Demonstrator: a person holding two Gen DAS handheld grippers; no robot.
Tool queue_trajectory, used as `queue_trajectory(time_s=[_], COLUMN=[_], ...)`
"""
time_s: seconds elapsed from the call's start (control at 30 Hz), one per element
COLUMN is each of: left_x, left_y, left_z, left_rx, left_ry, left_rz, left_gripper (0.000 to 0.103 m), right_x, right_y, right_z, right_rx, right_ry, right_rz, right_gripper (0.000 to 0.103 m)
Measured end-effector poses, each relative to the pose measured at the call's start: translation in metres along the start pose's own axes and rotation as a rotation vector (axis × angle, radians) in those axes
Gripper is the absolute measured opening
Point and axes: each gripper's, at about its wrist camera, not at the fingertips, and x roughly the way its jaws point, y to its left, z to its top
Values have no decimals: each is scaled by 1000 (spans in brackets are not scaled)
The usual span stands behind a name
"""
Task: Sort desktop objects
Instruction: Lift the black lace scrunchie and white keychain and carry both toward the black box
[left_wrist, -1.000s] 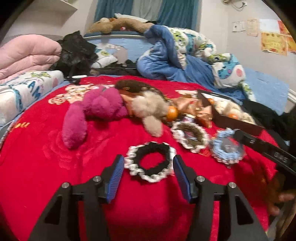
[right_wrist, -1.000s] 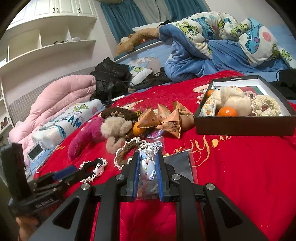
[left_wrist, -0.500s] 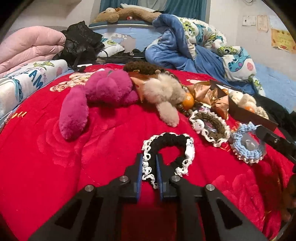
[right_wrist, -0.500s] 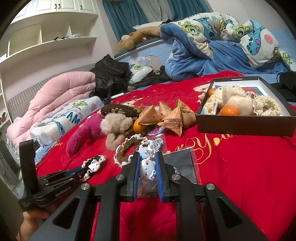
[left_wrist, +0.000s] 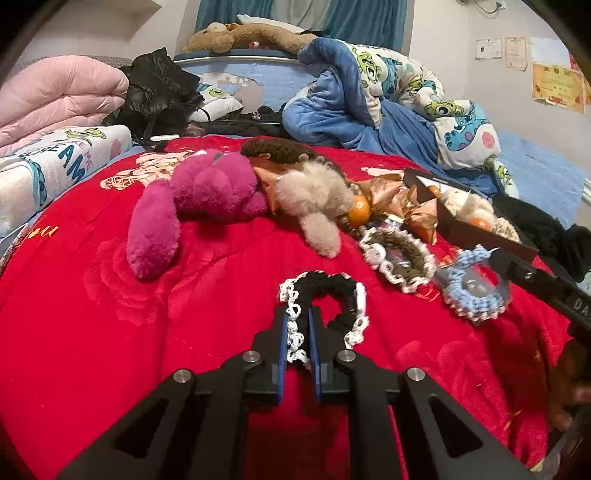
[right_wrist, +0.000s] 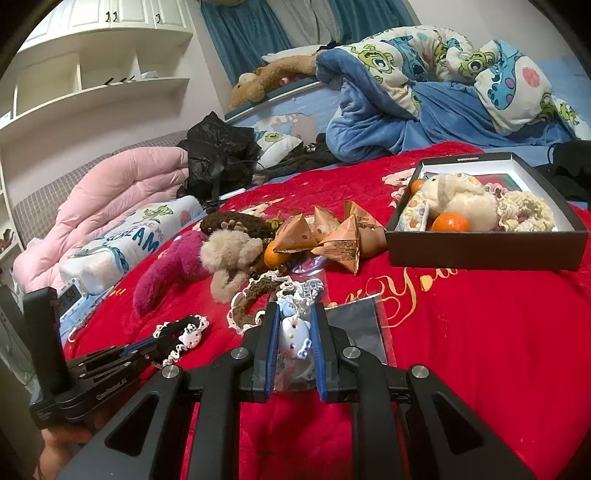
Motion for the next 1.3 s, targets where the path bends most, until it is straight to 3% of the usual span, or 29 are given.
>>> queue_trajectory(time_s=[0.33, 0.63, 1.0, 1.3], left_x=[-32, -47, -52, -56], left_y=[-37, -70, -127, -168], left_z=[15, 25, 30, 61], left_rx=[50, 79, 140, 189], left_ry=[-55, -57, -45, -78], left_rz=[-58, -113, -199, -260], left_gripper=[11, 11, 11, 11], right_x=[-15, -36, -73, -104], right_y=[7, 6, -20, -52], right_z=[12, 20, 27, 36], right_rx=[3, -2, 15, 41], right_ry=[-23, -50, -83, -119], right_rz=[11, -11, -79, -141], right_gripper=[16, 16, 16, 16])
